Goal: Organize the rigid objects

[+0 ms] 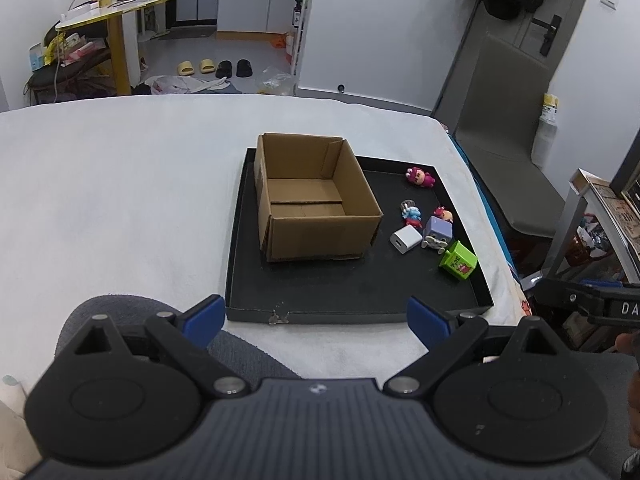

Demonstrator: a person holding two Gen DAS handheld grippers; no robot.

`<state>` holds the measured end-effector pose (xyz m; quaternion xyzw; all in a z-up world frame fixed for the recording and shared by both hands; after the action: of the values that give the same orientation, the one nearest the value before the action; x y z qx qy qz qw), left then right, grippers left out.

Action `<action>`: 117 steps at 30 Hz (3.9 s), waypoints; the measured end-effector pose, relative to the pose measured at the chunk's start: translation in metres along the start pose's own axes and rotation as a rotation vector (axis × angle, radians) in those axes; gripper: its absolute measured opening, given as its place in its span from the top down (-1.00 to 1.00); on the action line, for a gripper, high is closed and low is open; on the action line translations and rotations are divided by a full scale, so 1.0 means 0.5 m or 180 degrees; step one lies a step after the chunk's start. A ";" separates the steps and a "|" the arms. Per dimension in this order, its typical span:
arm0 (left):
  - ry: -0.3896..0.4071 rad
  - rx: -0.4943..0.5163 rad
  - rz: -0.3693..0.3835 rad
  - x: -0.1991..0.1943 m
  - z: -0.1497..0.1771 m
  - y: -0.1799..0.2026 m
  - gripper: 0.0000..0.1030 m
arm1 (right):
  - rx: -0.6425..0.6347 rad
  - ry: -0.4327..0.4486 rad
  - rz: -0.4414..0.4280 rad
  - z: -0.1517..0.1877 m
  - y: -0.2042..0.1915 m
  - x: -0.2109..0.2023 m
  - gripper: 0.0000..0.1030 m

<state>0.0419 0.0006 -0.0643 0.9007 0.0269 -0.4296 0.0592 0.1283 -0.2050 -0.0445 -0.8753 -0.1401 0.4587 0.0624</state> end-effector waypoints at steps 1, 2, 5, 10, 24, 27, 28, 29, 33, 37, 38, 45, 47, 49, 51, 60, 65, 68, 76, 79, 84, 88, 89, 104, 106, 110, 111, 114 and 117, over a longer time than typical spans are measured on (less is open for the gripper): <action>0.0003 -0.0018 -0.0006 0.001 -0.002 -0.002 -0.88 | 0.0002 -0.0005 0.0004 0.000 0.000 0.002 -1.00; 0.0004 -0.0036 -0.0008 0.003 -0.003 -0.004 -0.88 | 0.0003 -0.0010 -0.0001 -0.002 0.001 0.003 -1.00; 0.0010 -0.0062 -0.0061 0.007 -0.006 -0.012 -0.88 | -0.0009 -0.0024 0.0010 -0.003 0.000 0.006 -1.00; -0.0020 -0.0069 -0.0053 0.017 -0.010 -0.015 -0.88 | -0.0025 -0.0054 0.0029 -0.005 0.001 0.014 -1.00; -0.0044 -0.0090 -0.0056 0.043 -0.021 -0.022 -0.88 | 0.0026 -0.0121 0.0063 -0.017 0.019 0.044 -1.00; -0.0040 -0.0110 -0.0073 0.049 -0.024 -0.027 -0.88 | 0.0069 -0.0137 0.0081 -0.021 0.031 0.056 -1.00; -0.0047 -0.0124 -0.0078 0.054 -0.026 -0.029 -0.88 | 0.0093 -0.0145 0.0093 -0.023 0.036 0.060 -1.00; -0.0054 -0.0139 -0.0081 0.059 -0.028 -0.031 -0.88 | 0.0115 -0.0145 0.0109 -0.025 0.042 0.065 -1.00; -0.0055 -0.0146 -0.0033 0.077 -0.038 -0.032 -0.88 | 0.0177 -0.0143 0.0139 -0.032 0.062 0.082 -1.00; -0.0080 -0.0183 -0.0032 0.101 -0.048 -0.034 -0.87 | 0.0247 -0.0138 0.0190 -0.041 0.084 0.102 -0.98; -0.0083 -0.0196 -0.0032 0.106 -0.050 -0.034 -0.87 | 0.0269 -0.0135 0.0200 -0.044 0.089 0.107 -0.96; -0.0123 -0.0224 -0.0052 0.146 -0.067 -0.042 -0.85 | 0.0477 -0.0211 0.0196 -0.057 0.124 0.154 -0.72; -0.0125 -0.0248 -0.0059 0.157 -0.070 -0.045 -0.84 | 0.0560 -0.0240 0.0180 -0.060 0.133 0.167 -0.69; -0.0136 -0.0288 -0.0069 0.167 -0.073 -0.049 -0.84 | 0.0653 -0.0260 0.0180 -0.062 0.142 0.181 -0.66; -0.0139 -0.0340 -0.0088 0.178 -0.078 -0.056 -0.84 | 0.0716 -0.0272 0.0180 -0.066 0.148 0.193 -0.58; -0.0163 -0.0624 -0.0137 0.231 -0.094 -0.093 -0.52 | 0.1182 -0.0256 0.0189 -0.082 0.192 0.253 -0.32; -0.0208 -0.0767 -0.0133 0.264 -0.097 -0.106 -0.20 | 0.1350 -0.0286 0.0268 -0.088 0.212 0.294 -0.30; -0.0228 -0.0860 -0.0115 0.282 -0.098 -0.114 -0.03 | 0.1462 -0.0354 0.0285 -0.085 0.222 0.320 -0.30; -0.0302 -0.1044 -0.0088 0.332 -0.102 -0.134 0.33 | 0.1653 -0.0480 0.0458 -0.074 0.249 0.386 -0.30; -0.0324 -0.1094 -0.0067 0.350 -0.104 -0.139 0.40 | 0.1682 -0.0505 0.0518 -0.071 0.255 0.408 -0.30; -0.0379 -0.1145 -0.0108 0.381 -0.105 -0.151 0.44 | 0.1647 -0.0559 0.0627 -0.066 0.262 0.443 -0.30; -0.0394 -0.1133 -0.0104 0.402 -0.107 -0.151 0.50 | 0.1635 -0.0554 0.0683 -0.064 0.269 0.462 -0.30; -0.0409 -0.1132 -0.0111 0.407 -0.107 -0.150 0.50 | 0.1634 -0.0555 0.0696 -0.063 0.270 0.466 -0.30; -0.0427 -0.1070 -0.0181 0.445 -0.102 -0.153 0.76 | 0.1497 -0.0425 0.0685 -0.061 0.260 0.481 -0.04; -0.0420 -0.1068 -0.0176 0.444 -0.101 -0.154 0.76 | 0.1506 -0.0407 0.0660 -0.061 0.259 0.474 -0.04; -0.0409 -0.1026 -0.0168 0.440 -0.099 -0.152 0.76 | 0.1519 -0.0379 0.0595 -0.065 0.256 0.456 -0.04; -0.0406 -0.1017 -0.0164 0.440 -0.099 -0.151 0.76 | 0.1525 -0.0374 0.0579 -0.066 0.255 0.452 -0.04; -0.0406 -0.1019 -0.0146 0.439 -0.098 -0.152 0.76 | 0.1540 -0.0355 0.0516 -0.070 0.249 0.437 -0.04; -0.0407 -0.0992 -0.0123 0.438 -0.100 -0.149 0.76 | 0.1511 -0.0329 0.0488 -0.077 0.240 0.425 -0.04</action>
<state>0.2106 0.0804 -0.2094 0.8507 0.1067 -0.4777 0.1915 0.2971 -0.2545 -0.2178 -0.8195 0.0353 0.5262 0.2240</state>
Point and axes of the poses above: each gripper's, at about its wrist camera, not at the fingertips, and x roughly the way its jaws point, y to its right, z to its underside, the point moved 8 cm from there along x, roughly the way its jaws point, and after that the axes turned 6 degrees about x, right-handed, at the moved point
